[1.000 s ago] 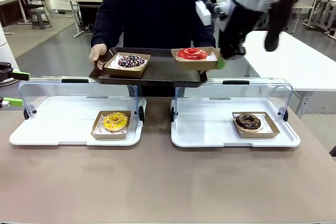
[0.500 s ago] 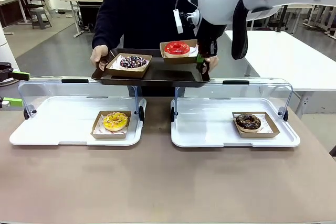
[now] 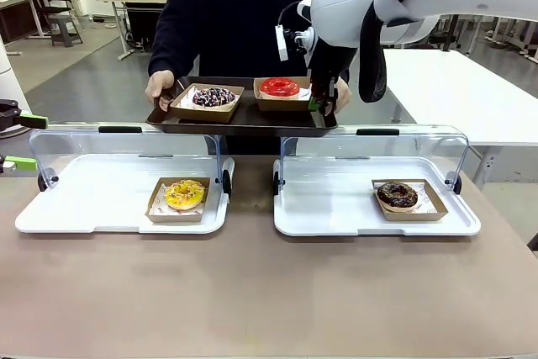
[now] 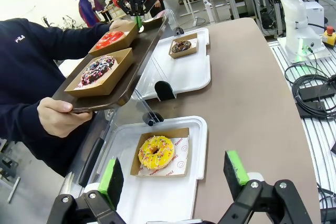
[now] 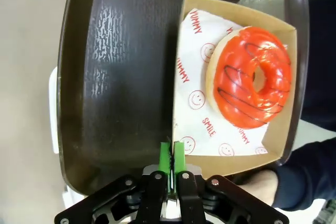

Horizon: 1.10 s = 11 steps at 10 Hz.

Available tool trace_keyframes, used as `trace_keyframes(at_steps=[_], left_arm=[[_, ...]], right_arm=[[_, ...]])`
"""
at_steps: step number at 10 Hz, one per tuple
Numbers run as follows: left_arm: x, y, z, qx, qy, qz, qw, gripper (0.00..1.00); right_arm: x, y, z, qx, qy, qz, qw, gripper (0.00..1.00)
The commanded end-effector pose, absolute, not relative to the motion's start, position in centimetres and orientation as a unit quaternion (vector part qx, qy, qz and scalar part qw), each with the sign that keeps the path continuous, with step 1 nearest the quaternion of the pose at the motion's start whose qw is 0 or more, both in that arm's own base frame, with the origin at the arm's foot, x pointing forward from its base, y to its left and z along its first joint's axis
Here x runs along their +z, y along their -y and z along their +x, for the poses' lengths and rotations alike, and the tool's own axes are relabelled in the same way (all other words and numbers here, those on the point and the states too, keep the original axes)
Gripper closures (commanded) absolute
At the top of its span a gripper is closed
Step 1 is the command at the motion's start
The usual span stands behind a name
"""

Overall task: Provide the desired donut to the person.
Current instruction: Place the picked Paper togo box onto the Handle tray extended by the person.

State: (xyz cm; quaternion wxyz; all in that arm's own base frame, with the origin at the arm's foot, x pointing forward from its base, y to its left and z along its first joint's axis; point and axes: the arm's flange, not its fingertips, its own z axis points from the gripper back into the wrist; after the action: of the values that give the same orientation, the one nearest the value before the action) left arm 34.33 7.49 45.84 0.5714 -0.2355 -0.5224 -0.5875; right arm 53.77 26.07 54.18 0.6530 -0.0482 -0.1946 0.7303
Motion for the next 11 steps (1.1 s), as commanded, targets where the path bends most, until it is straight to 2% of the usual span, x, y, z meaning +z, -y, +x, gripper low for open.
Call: trace_keyframes(at_steps=[1, 2, 4, 5, 6, 7, 9, 11], left_arm=[[45.8, -7.5, 34.4, -0.585, 0.533, -0.235, 0.564, 0.0], [45.8, -7.5, 34.4, -0.585, 0.533, -0.235, 0.564, 0.0], [45.8, -7.5, 34.4, -0.585, 0.533, -0.235, 0.564, 0.0], [45.8, -7.5, 34.4, -0.585, 0.533, -0.235, 0.564, 0.0], [45.8, -7.5, 34.4, -0.585, 0.533, -0.235, 0.564, 0.0], [45.8, -7.5, 34.4, -0.585, 0.533, -0.235, 0.564, 0.0], [45.8, -7.5, 34.4, -0.585, 0.533, -0.235, 0.564, 0.0], [45.8, -7.5, 34.4, -0.585, 0.533, -0.235, 0.564, 0.0]], right_arm=[[54.8, -25.9, 54.6, 0.735, 0.199, -0.034, 0.647, 0.39], [55.5, -26.0, 54.3, 0.735, 0.202, -0.037, 0.646, 0.0], [57.6, -25.7, 53.0, 0.734, 0.216, -0.033, 0.643, 0.0], [58.6, -25.2, 52.1, 0.731, 0.222, -0.032, 0.644, 0.15], [59.6, -24.4, 50.6, 0.729, 0.234, -0.016, 0.643, 0.05], [60.7, -23.2, 48.8, 0.729, 0.253, -0.003, 0.636, 0.0], [62.0, -19.3, 45.2, 0.71, 0.304, 0.01, 0.636, 0.0], [61.4, -14.9, 41.5, 0.702, 0.347, 0.074, 0.617, 0.0]])
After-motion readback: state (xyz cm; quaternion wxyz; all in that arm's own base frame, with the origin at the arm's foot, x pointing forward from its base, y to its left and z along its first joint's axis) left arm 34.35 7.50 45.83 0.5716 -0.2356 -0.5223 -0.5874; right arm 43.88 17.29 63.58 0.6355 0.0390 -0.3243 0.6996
